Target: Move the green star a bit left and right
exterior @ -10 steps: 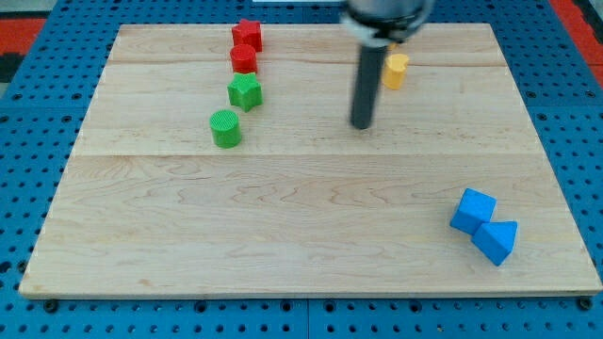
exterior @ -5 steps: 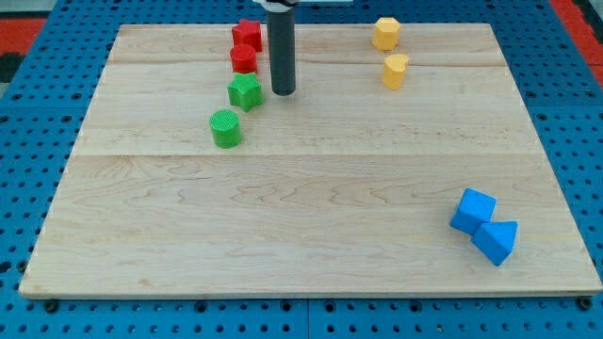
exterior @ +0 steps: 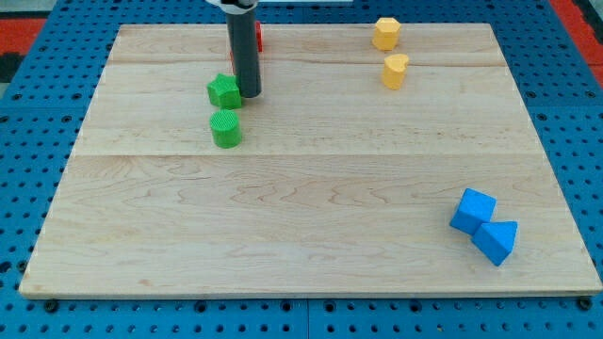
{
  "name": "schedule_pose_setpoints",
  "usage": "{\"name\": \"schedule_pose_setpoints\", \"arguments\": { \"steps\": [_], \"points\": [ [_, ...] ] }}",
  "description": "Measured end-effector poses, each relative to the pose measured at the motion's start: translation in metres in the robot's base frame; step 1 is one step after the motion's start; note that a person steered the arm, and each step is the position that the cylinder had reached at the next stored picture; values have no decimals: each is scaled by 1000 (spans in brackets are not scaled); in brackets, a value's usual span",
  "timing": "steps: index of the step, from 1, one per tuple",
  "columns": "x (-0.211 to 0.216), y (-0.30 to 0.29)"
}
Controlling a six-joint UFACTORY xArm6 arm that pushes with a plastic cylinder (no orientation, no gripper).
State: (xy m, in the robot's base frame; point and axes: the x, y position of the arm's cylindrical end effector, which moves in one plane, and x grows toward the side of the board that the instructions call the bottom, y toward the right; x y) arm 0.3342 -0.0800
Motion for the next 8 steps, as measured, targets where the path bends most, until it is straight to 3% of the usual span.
{"name": "schedule_pose_setpoints", "arguments": {
  "steps": [2, 3, 4, 5, 6, 7, 8],
  "points": [
    [41, 95],
    [98, 66],
    [113, -25],
    [91, -109],
    [25, -94],
    [-2, -88],
    [-1, -64]
  ]
}}
